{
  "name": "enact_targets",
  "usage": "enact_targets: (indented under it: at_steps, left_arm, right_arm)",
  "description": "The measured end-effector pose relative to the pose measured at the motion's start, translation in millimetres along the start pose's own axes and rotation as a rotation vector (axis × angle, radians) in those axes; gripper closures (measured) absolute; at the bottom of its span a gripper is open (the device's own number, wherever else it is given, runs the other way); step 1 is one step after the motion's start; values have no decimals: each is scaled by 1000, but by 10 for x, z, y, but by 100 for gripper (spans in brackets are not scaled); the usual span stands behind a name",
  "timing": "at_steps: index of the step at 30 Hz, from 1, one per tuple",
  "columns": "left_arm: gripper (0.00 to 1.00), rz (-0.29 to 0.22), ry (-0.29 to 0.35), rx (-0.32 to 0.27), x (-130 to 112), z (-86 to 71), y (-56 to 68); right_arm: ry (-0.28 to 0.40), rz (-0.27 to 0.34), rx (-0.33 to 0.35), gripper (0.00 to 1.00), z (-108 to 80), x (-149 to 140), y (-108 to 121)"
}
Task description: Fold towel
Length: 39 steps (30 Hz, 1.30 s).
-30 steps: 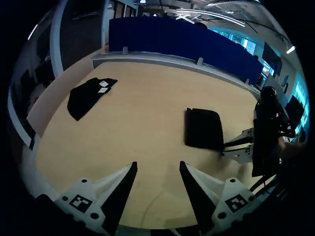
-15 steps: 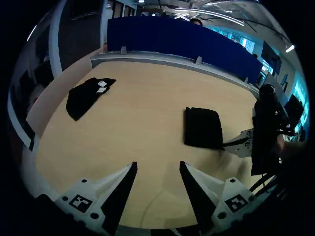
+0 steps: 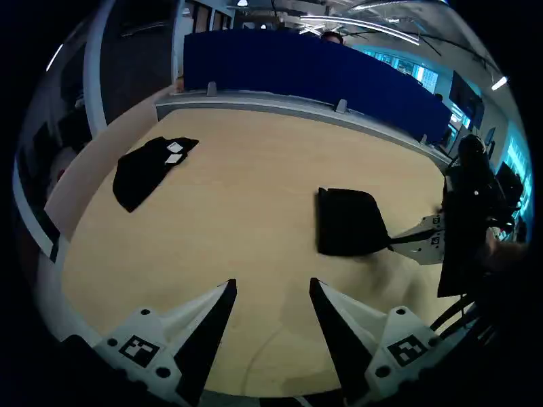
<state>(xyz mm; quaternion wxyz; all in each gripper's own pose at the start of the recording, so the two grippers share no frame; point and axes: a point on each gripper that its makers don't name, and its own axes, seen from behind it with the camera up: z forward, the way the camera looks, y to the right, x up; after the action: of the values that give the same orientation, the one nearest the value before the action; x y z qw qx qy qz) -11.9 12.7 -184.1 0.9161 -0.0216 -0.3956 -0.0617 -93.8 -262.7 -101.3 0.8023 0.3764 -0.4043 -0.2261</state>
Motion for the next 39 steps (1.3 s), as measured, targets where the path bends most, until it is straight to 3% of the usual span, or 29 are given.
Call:
enact_targets:
  at_steps: [7,14,20,29,39]
  left_arm:
    - [21,11,14,-8,105,12,31]
    - [21,30,30,-21,226,29,93]
    - [21,46,42,-36,321,54,186]
    - [21,65,55,-55,428,84,328]
    - [21,77,57,-66,498,106,444]
  right_arm:
    - [71,-29,-31,97,-239,386,143]
    - [150,-75,-75,97,-612,810,294]
    - [205,-79,-100,97,-910,1062,391]
    - [254,-35,-139,97,-1202,1255,639]
    - [281,-3,-178,97,-1423,1231,920]
